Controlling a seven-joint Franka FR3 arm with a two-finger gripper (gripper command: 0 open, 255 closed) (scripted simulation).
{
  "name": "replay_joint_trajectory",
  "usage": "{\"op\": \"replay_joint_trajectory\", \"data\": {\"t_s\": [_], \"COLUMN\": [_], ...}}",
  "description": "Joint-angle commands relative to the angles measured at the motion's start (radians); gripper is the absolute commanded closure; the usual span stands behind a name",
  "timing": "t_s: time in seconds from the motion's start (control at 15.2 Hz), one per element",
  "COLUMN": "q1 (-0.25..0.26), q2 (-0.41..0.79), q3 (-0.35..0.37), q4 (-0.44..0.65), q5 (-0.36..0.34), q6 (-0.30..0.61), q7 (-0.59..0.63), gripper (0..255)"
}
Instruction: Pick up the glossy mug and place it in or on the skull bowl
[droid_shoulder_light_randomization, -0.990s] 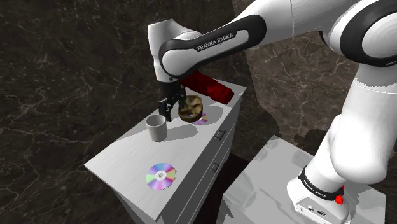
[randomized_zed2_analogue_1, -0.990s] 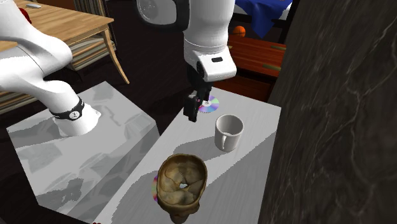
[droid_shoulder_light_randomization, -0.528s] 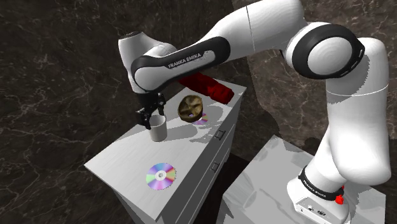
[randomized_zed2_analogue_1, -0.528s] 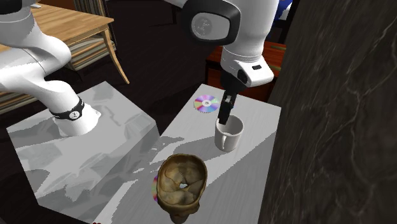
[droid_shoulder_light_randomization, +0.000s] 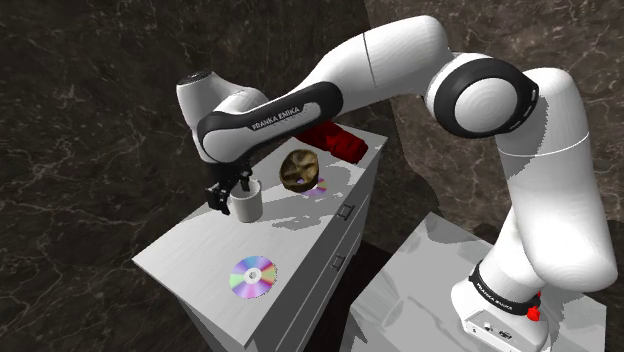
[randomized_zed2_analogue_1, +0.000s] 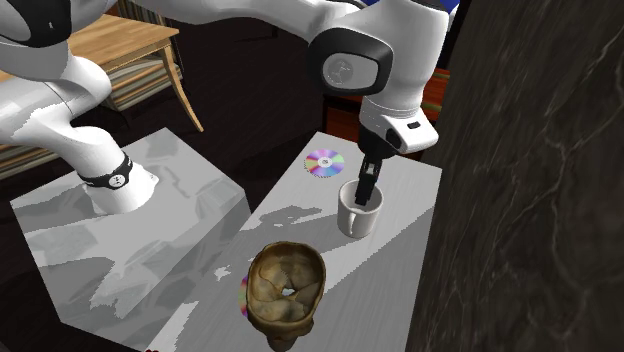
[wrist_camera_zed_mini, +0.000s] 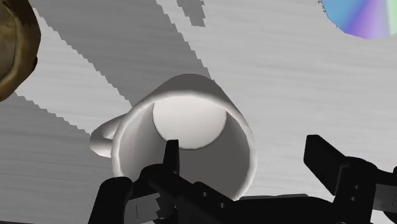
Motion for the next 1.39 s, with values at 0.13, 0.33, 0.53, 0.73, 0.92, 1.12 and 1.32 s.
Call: {"op": "replay_joint_trajectory", "data": {"t_s": [0.13, 0.33, 0.53, 0.73, 0.92, 1.12, 1.32], "q1": [0.0, 0.0, 0.0, 0.0, 0.0, 0.0, 0.0], "q2": [0.013, 0.013, 0.013, 0.013, 0.013, 0.013, 0.004], "q3": [-0.002, -0.002, -0.002, -0.002, -0.002, -0.002, -0.001], "q4": [-0.014, -0.014, -0.014, -0.014, -0.014, -0.014, -0.002], "q5": [-0.004, -0.004, -0.004, -0.004, -0.004, -0.004, -0.001], "q6": [0.028, 0.028, 0.028, 0.028, 0.028, 0.028, 0.006], "q7": [0.003, 0.003, 0.003, 0.003, 0.003, 0.003, 0.001], "gripper": [0, 0, 0, 255, 255, 255, 255]}}
